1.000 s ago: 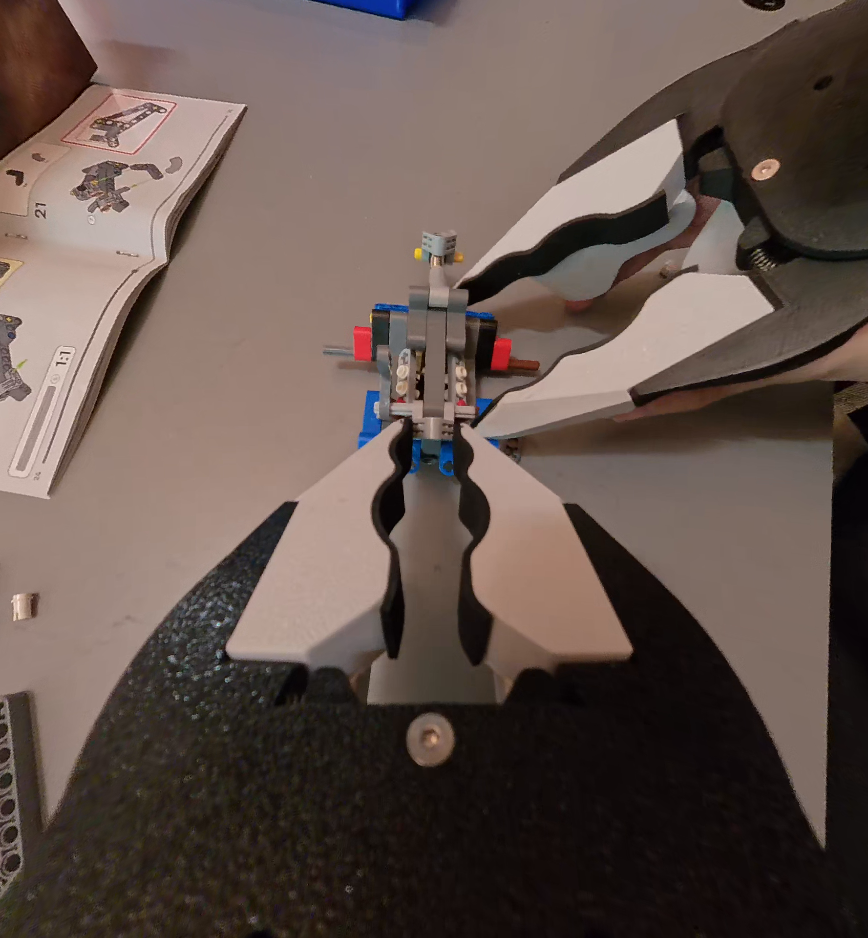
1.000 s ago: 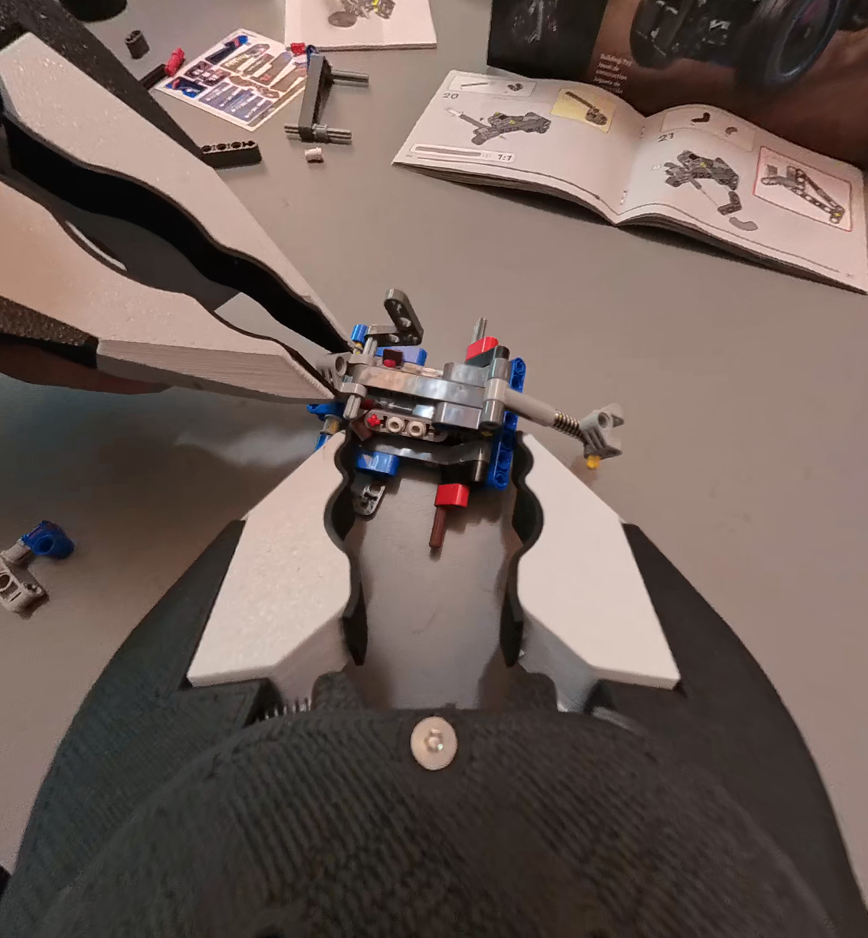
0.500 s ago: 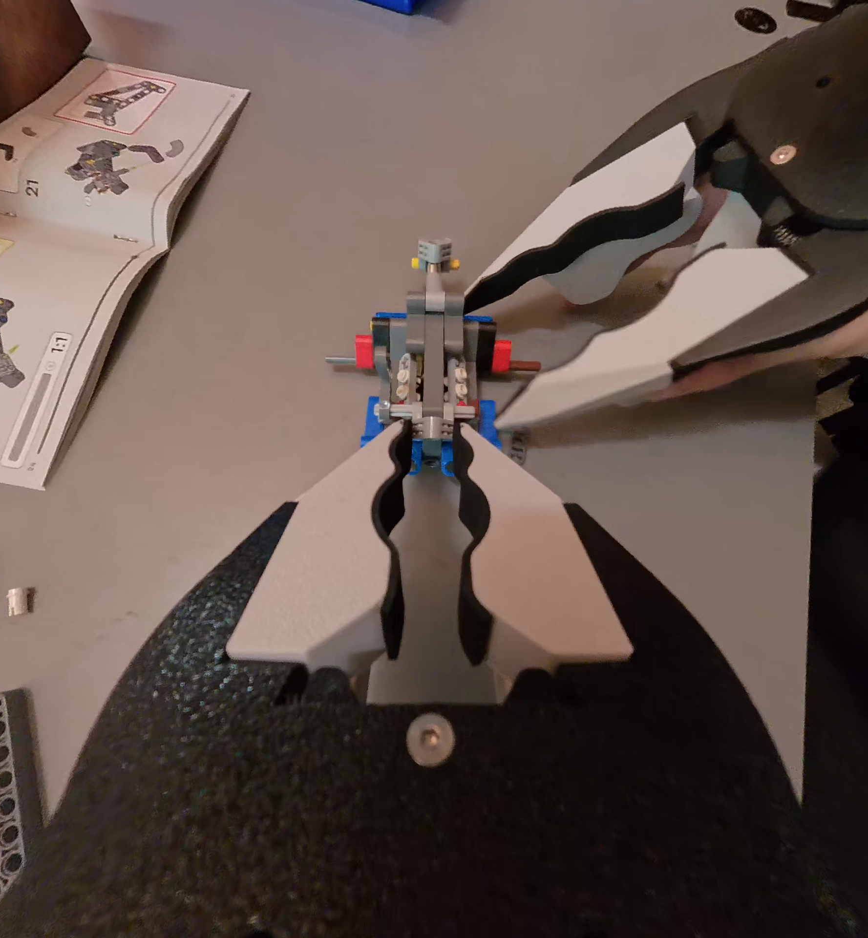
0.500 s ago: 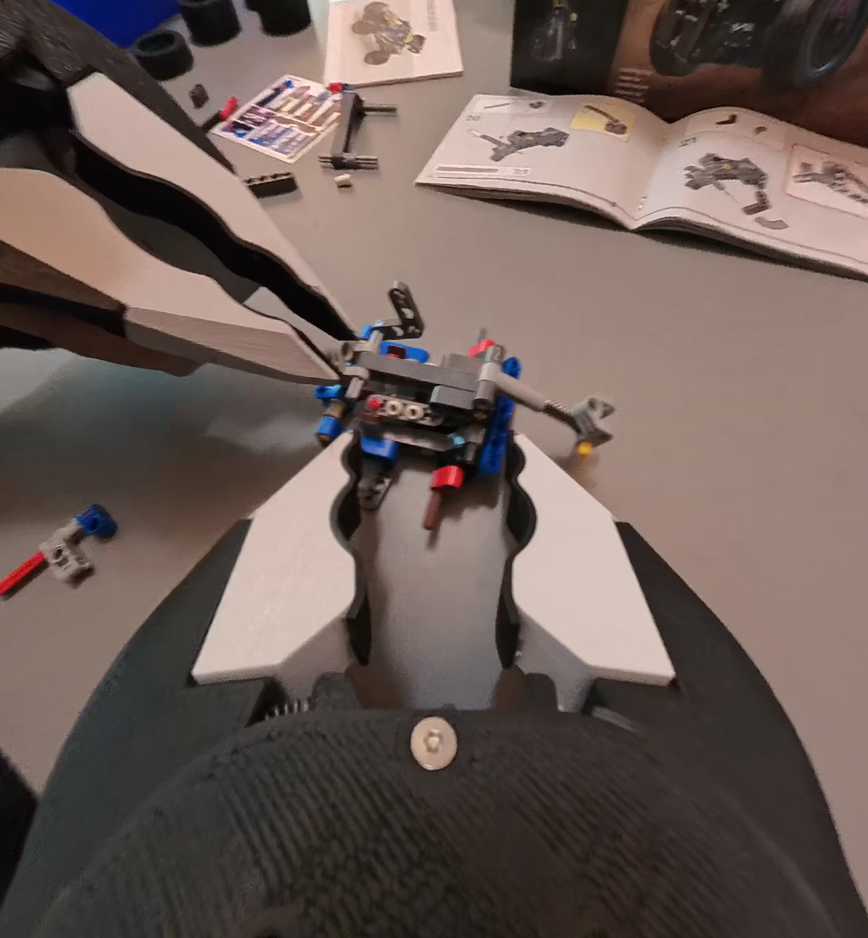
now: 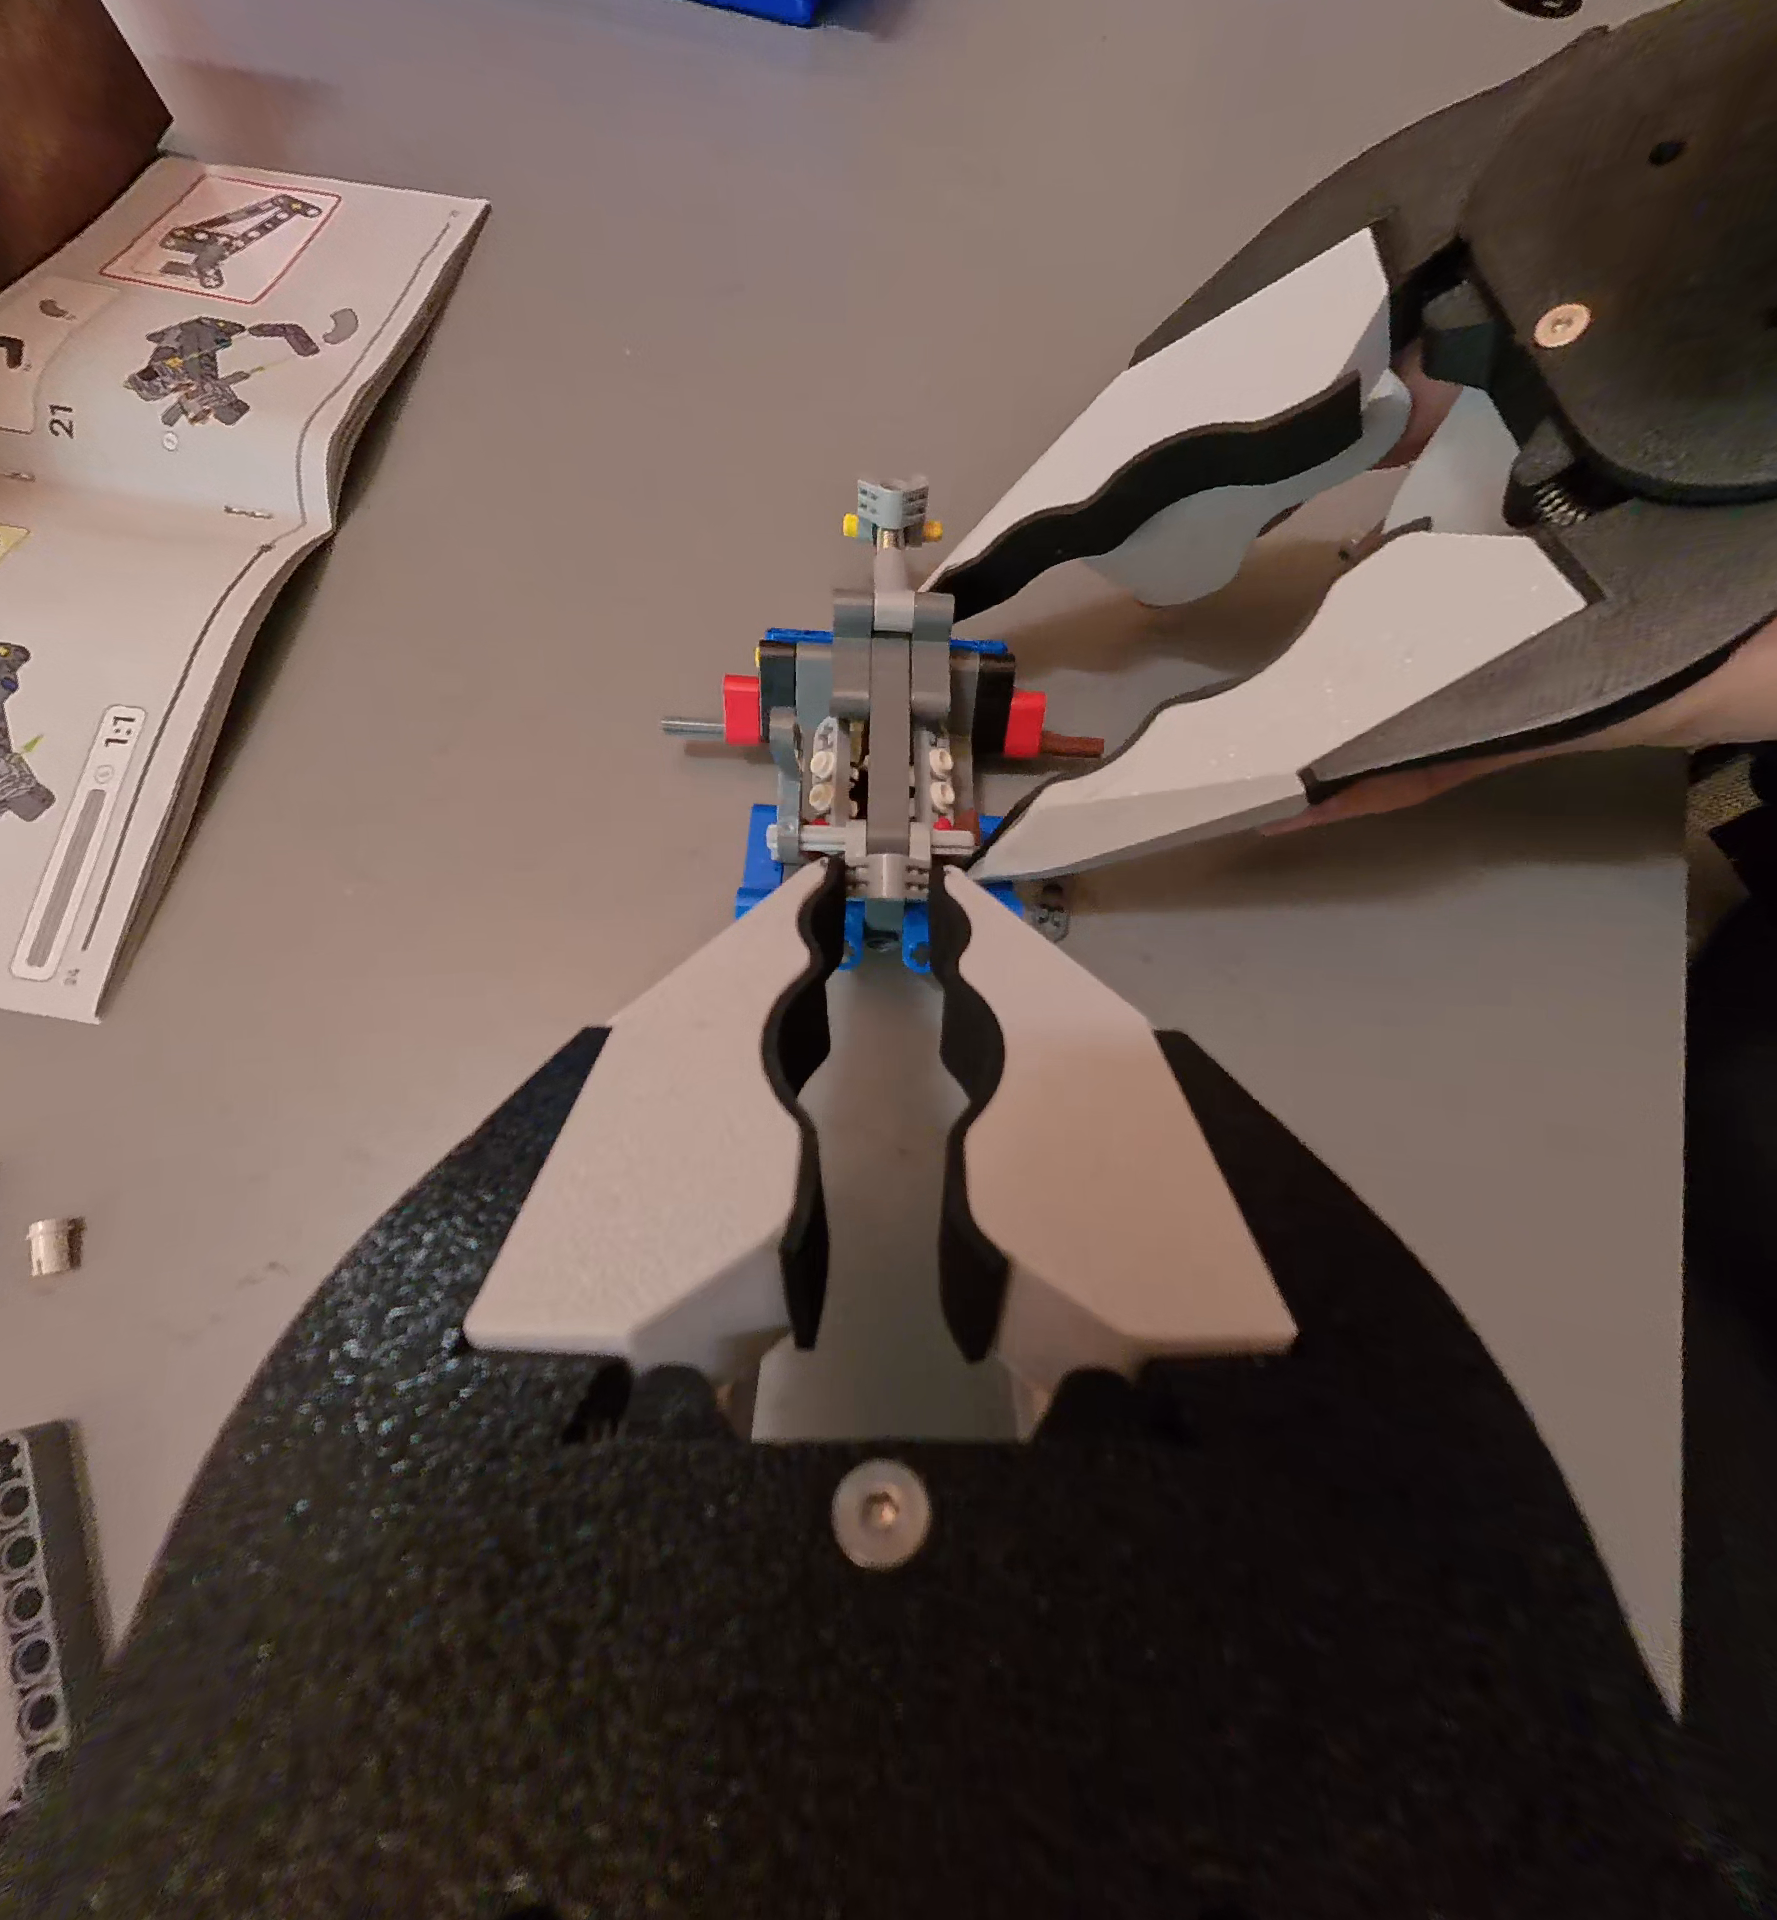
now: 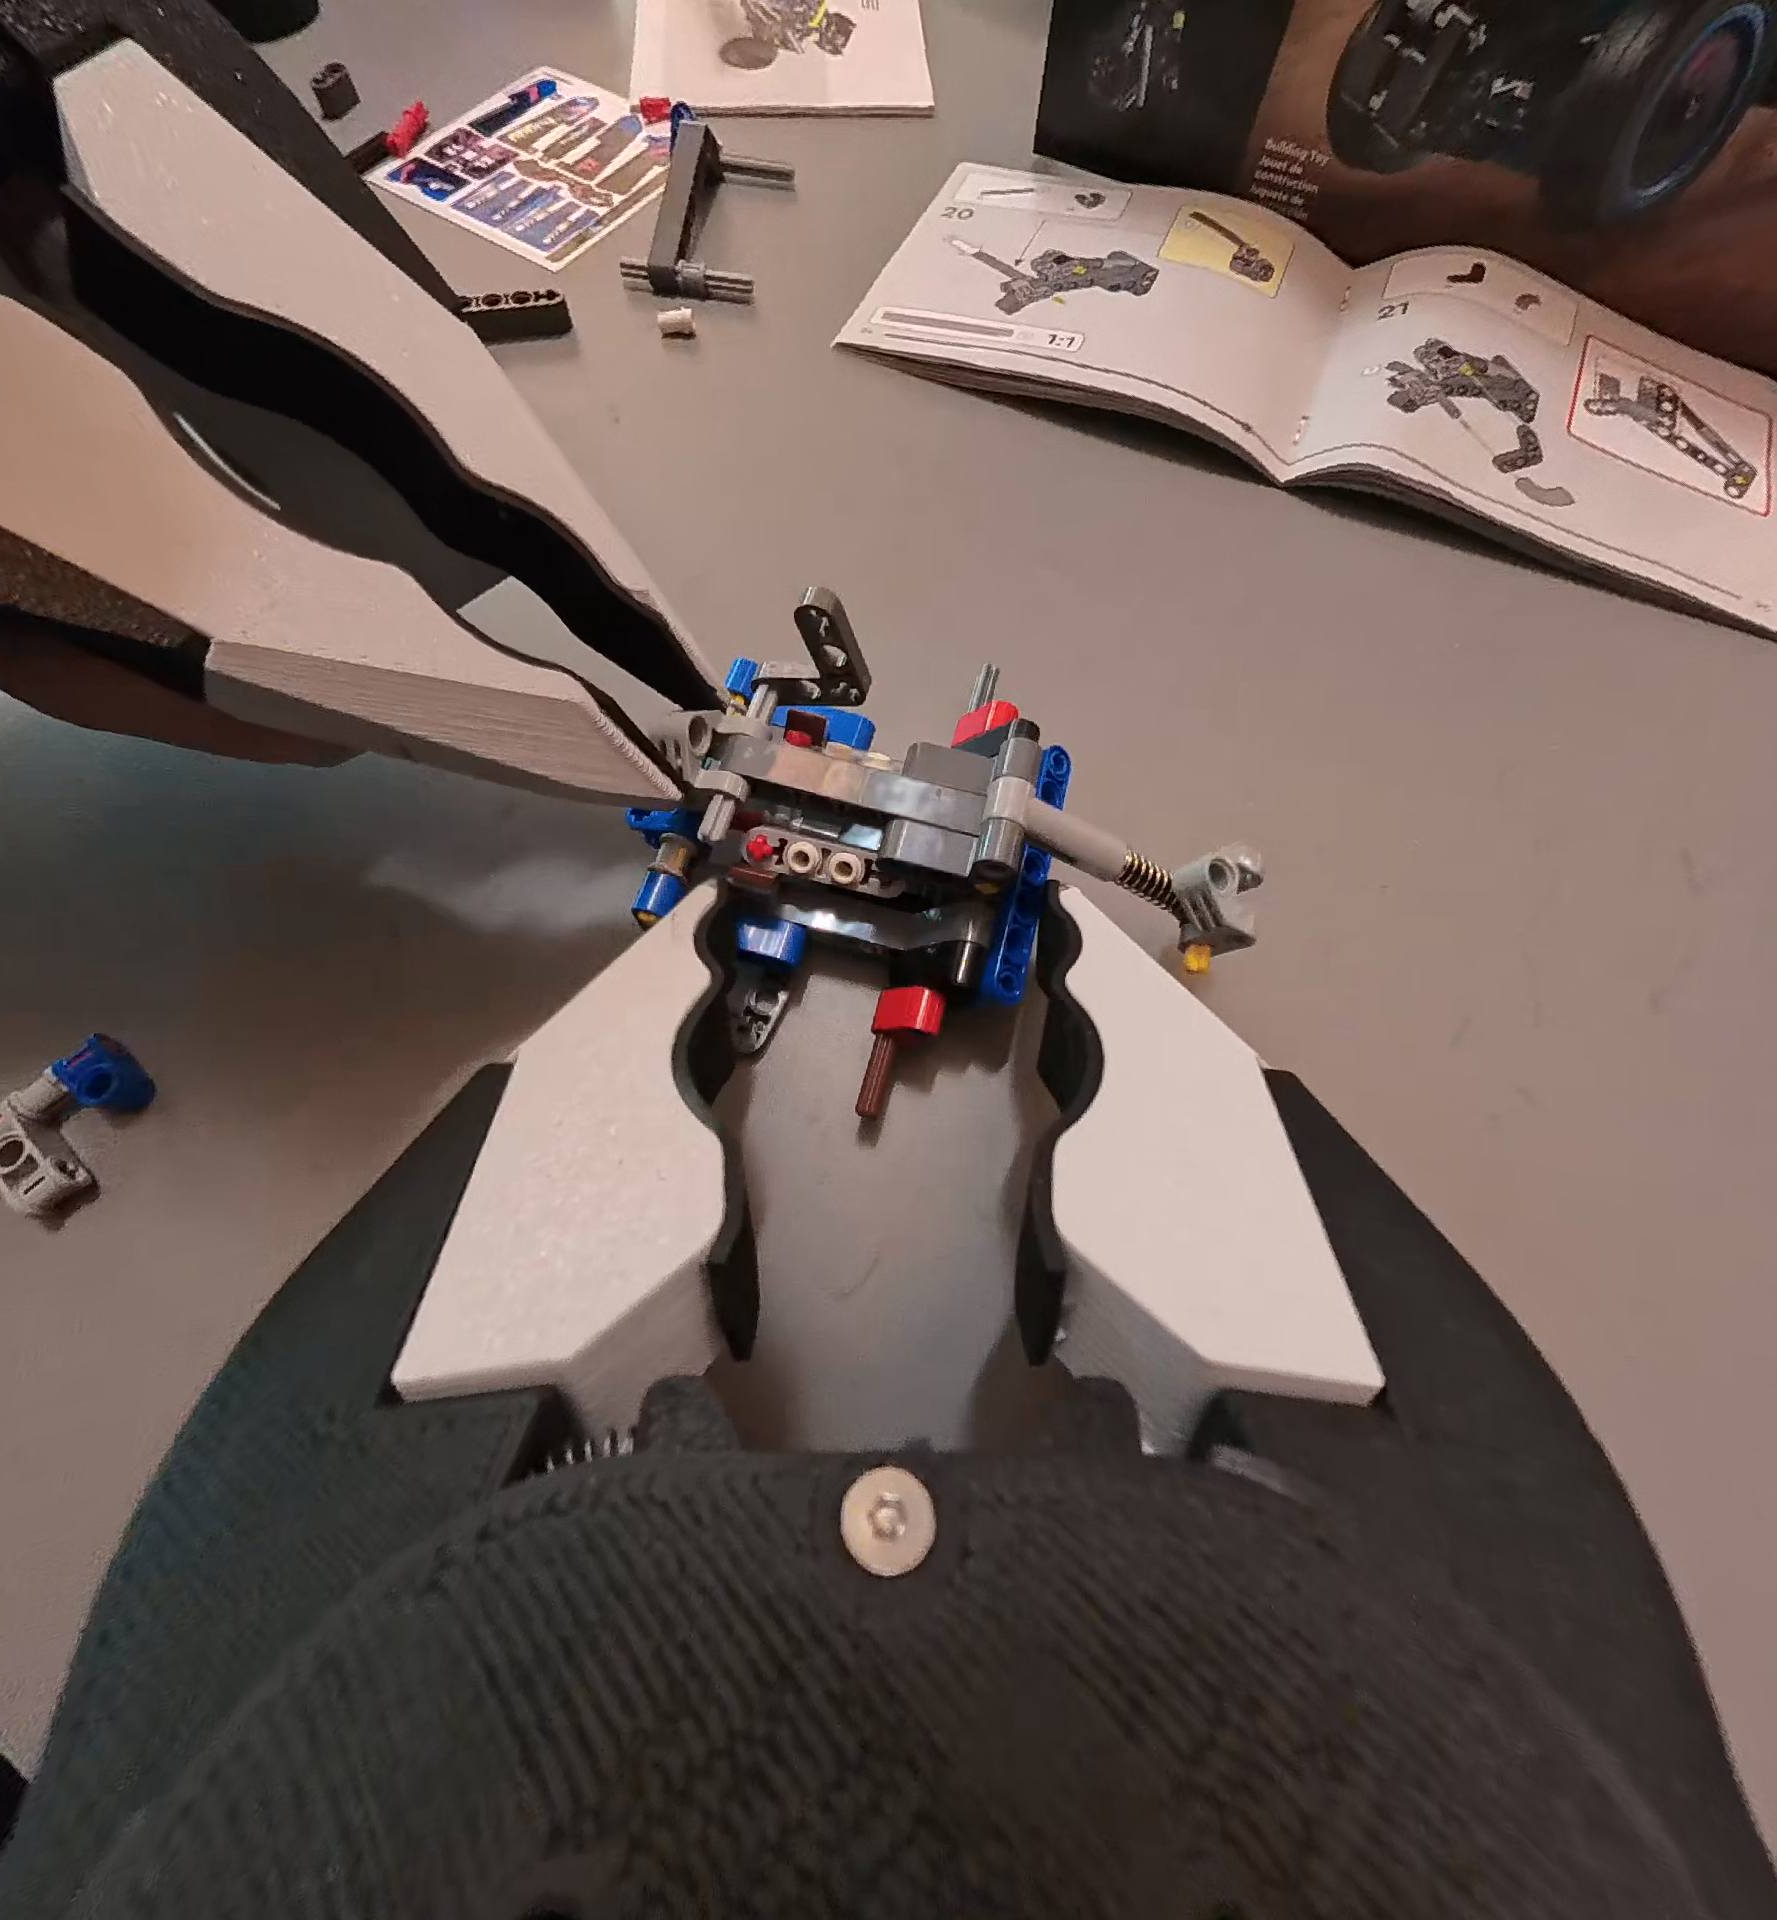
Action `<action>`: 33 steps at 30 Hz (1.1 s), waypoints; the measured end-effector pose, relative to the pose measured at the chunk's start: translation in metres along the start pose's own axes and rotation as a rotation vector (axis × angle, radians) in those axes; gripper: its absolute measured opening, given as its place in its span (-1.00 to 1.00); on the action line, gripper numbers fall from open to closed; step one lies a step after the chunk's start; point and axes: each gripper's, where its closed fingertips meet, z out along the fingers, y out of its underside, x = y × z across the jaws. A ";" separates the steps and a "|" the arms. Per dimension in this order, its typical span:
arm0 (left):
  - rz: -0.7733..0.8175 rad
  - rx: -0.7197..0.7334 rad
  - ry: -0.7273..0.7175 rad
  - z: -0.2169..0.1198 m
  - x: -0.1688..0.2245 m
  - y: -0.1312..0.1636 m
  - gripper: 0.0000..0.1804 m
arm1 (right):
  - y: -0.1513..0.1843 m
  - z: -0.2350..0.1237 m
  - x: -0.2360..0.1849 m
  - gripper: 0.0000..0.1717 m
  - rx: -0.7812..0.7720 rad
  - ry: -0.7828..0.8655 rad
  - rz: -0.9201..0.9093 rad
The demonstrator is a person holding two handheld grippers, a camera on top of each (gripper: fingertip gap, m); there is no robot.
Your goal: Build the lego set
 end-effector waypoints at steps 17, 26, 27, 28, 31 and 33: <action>0.143 0.107 0.018 -0.005 0.000 0.009 -0.87 | 0.000 -0.007 -0.013 -0.34 0.024 -0.048 -0.072; 0.159 0.084 0.030 -0.002 0.003 0.004 -0.87 | 0.006 -0.013 -0.007 -0.34 0.013 -0.074 -0.049; 0.150 0.080 0.024 -0.001 0.002 0.004 -0.87 | 0.008 -0.015 -0.003 -0.34 0.011 -0.058 -0.056; 0.142 0.081 0.019 -0.001 0.002 0.002 -0.87 | 0.009 -0.018 0.000 -0.34 0.013 -0.049 -0.071; 0.119 0.078 0.014 0.000 0.003 -0.001 -0.87 | 0.017 -0.030 0.000 -0.35 0.006 -0.049 -0.207; 0.111 0.063 -0.007 0.001 0.000 -0.001 -0.87 | 0.030 -0.036 -0.002 -0.49 -0.016 -0.073 -0.372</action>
